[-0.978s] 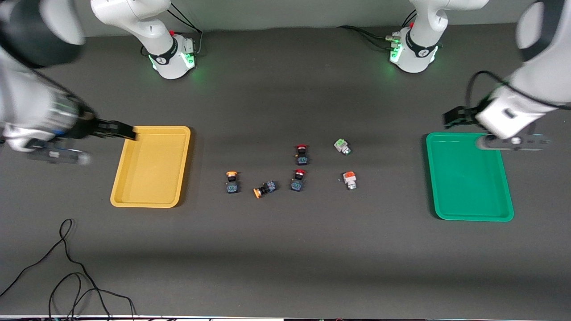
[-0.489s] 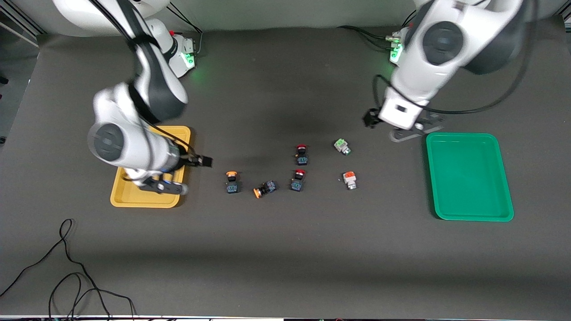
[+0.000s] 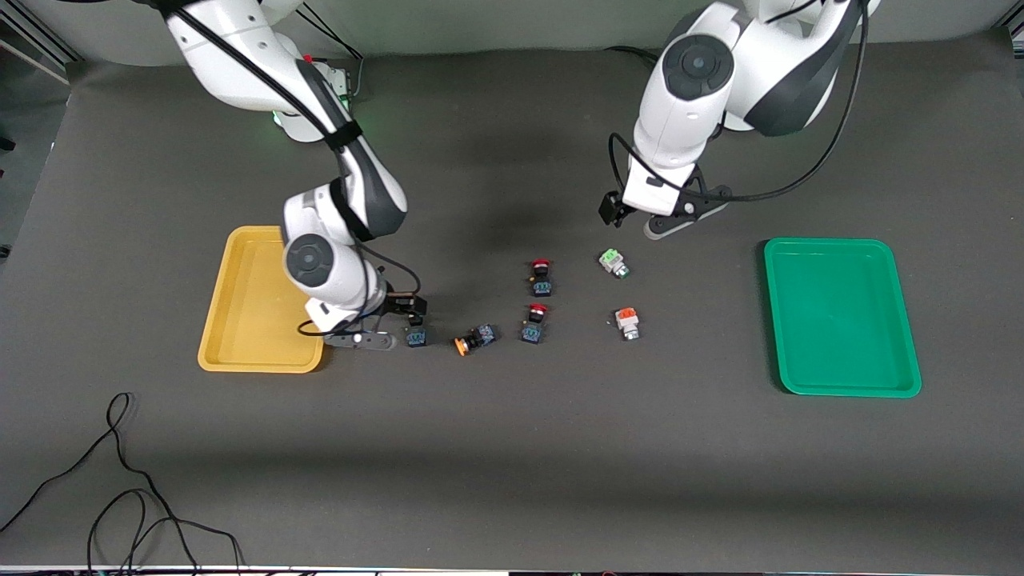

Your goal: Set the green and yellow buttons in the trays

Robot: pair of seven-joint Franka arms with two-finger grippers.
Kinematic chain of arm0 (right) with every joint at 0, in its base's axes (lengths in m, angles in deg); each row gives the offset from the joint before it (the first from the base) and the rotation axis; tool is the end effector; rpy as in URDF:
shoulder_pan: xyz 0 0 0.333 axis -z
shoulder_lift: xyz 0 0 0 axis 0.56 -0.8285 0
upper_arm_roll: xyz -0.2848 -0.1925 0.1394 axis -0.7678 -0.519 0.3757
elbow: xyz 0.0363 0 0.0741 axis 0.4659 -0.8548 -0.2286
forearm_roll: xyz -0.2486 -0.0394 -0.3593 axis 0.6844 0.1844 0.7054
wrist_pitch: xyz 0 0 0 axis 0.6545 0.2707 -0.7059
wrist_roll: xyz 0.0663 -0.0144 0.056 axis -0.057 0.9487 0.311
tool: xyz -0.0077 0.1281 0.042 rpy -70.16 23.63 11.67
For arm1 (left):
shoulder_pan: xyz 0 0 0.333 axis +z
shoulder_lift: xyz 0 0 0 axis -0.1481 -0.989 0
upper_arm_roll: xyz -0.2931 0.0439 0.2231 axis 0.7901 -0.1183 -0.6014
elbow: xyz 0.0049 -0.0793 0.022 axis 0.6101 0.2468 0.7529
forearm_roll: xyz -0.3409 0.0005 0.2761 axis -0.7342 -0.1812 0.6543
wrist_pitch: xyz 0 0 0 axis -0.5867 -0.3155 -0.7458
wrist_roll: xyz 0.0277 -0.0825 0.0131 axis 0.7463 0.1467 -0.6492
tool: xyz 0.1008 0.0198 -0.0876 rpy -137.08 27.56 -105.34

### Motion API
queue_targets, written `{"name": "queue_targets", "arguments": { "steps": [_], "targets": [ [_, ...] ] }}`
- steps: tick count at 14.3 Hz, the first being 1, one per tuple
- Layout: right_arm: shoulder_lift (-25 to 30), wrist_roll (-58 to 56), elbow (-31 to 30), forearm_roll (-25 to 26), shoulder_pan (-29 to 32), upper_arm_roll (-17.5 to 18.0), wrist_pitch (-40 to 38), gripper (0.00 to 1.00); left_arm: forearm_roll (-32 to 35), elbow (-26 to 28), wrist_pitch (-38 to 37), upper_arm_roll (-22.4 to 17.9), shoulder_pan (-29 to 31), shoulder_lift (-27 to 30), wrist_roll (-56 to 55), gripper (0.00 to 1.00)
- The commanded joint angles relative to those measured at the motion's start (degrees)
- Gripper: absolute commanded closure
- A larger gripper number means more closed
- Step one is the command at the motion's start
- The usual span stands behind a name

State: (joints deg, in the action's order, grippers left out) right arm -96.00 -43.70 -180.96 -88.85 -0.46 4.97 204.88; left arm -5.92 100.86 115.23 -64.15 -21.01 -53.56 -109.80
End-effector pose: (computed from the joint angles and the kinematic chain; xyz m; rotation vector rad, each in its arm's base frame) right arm 0.5994 0.2930 0.2080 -3.0960 0.1710 0.1320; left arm 0.4736 -0.3449 0.4274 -3.0551 -0.7048 0.0659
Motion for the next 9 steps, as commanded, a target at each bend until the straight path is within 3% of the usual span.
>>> {"name": "queue_targets", "arguments": {
  "steps": [1, 4, 5, 6, 8, 9],
  "targets": [
    [-2.6, 0.5, 0.0, -1.2, -1.3, -0.8, 4.0, 0.02, -0.3, 7.1, 10.9, -0.5, -0.8, -1.8, -1.1, 0.0],
    [-5.7, 0.6, 0.1, -1.2, -1.7, -0.7, 8.8, 0.05, 1.0, 9.1, 21.3, -0.5, -2.2, -9.0, -5.9, 0.0],
    [-6.5, 0.5, 0.1, -1.2, -1.6, -0.7, 9.8, 0.1, 1.7, 9.1, 24.2, -0.5, -2.1, -11.5, -6.0, 0.0],
    [-6.8, 0.5, 0.2, -1.2, -1.6, -0.7, 10.2, 0.26, 1.9, 9.1, 26.7, -0.6, -2.1, -13.9, -6.0, 0.0],
    [-6.9, 0.5, 0.2, -1.2, -1.5, -0.7, 10.2, 0.84, 3.4, 9.2, 30.1, -0.7, -2.1, -17.6, -6.1, 0.0],
    [-6.7, 0.5, 0.2, -1.2, -1.4, -0.8, 10.0, 1.0, 4.2, 9.2, 31.2, -0.8, -2.1, -19.0, -6.8, 0.0]
  ]
}}
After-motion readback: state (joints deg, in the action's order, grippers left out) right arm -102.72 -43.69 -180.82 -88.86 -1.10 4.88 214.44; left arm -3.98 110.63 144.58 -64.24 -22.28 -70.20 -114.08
